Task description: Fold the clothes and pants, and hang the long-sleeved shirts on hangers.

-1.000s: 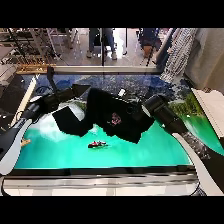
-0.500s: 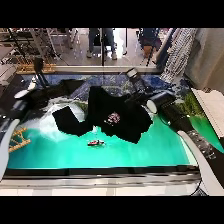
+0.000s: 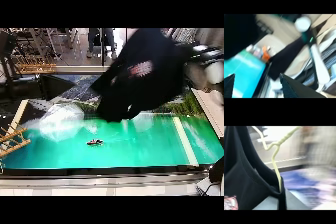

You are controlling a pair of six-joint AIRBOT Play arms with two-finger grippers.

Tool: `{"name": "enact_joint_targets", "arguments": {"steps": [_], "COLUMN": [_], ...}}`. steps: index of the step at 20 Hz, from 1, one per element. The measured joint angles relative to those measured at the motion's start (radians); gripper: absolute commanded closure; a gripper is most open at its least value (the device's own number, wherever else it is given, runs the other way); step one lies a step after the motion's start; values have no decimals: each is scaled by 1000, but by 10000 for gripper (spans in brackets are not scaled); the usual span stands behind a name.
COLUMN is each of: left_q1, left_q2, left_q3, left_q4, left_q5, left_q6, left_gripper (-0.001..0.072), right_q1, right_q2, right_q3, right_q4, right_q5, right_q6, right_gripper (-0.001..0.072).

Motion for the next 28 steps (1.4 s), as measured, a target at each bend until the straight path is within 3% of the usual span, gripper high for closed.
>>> {"name": "enact_joint_targets", "arguments": {"steps": [4,7,10,17,20,25,26,27,28], "left_q1": [0,0,0,0,0,0,0,0,0], "left_q2": [99,129,141,148,148,148,148,148,148], "left_q3": [0,0,0,0,0,0,0,0,0], "left_q4": [140,185,210,225,226,228,228,228,228], "left_q5": [-7,-10,-14,-71,-83,-91,-92,-92,-92], "left_q6": [-115,-146,-161,-182,-238,-290,-296,-297,-300], "left_gripper": [132,132,132,132,132,132,132,132,131], "right_q1": [-325,-599,-792,-1036,-1104,-1144,-1143,-1142,-1141], "right_q2": [29,55,66,40,0,-20,-14,-5,8], "right_q3": [121,151,161,167,167,166,166,166,166], "right_q4": [-206,-280,-306,-331,-331,-327,-323,-323,-323], "right_q5": [237,291,196,-237,-283,-241,-241,-256,-273], "right_q6": [-42,-77,-80,139,175,201,202,205,205], "right_gripper": [678,678,678,677,677,670,494,168,20]}}
